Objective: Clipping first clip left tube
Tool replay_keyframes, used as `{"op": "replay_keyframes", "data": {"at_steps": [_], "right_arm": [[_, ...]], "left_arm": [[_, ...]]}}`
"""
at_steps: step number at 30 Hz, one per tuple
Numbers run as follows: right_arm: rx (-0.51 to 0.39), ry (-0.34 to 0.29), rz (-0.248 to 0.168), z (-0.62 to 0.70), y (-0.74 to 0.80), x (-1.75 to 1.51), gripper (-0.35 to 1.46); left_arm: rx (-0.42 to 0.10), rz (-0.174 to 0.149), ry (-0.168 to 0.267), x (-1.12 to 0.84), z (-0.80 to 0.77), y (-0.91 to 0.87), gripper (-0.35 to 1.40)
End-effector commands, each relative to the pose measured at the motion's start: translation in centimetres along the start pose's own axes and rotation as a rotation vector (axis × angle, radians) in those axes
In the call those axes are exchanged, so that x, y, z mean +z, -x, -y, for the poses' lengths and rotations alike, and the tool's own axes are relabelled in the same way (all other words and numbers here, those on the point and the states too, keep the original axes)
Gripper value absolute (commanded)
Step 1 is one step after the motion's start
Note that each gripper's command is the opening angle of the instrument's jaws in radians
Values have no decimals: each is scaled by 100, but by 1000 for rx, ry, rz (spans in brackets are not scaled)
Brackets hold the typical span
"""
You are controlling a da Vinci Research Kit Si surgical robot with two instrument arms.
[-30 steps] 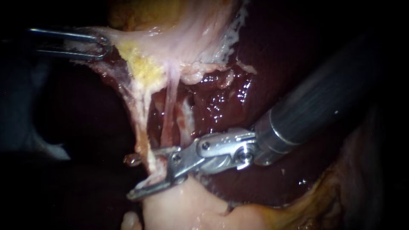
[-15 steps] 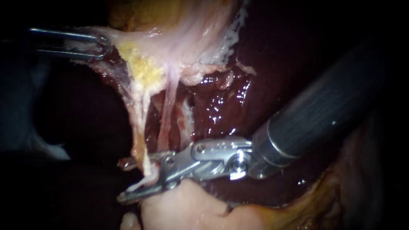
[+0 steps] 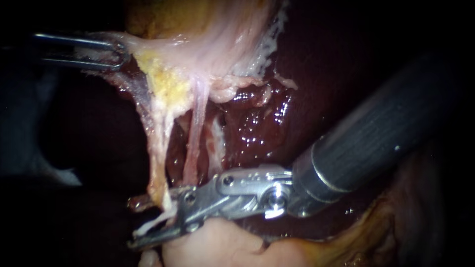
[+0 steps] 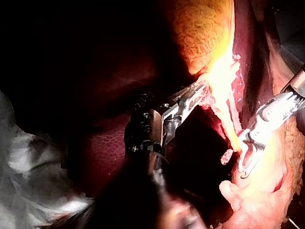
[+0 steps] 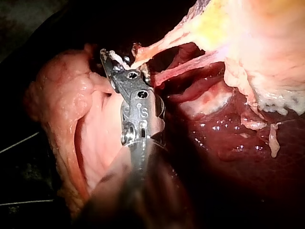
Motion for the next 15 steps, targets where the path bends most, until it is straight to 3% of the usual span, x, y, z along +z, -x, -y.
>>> {"op": "replay_keyframes", "data": {"at_steps": [1, 7, 15], "right_arm": [[0, 0, 0, 1, 1, -1, 12], [11, -2, 3, 1, 3, -4, -35], [62, 6, 83, -2, 11, -8, -35]], "left_arm": [[0, 0, 0, 0, 0, 0, -35], [0, 0, 0, 0, 0, 0, -35], [0, 0, 0, 1, 0, 0, -35]]}}
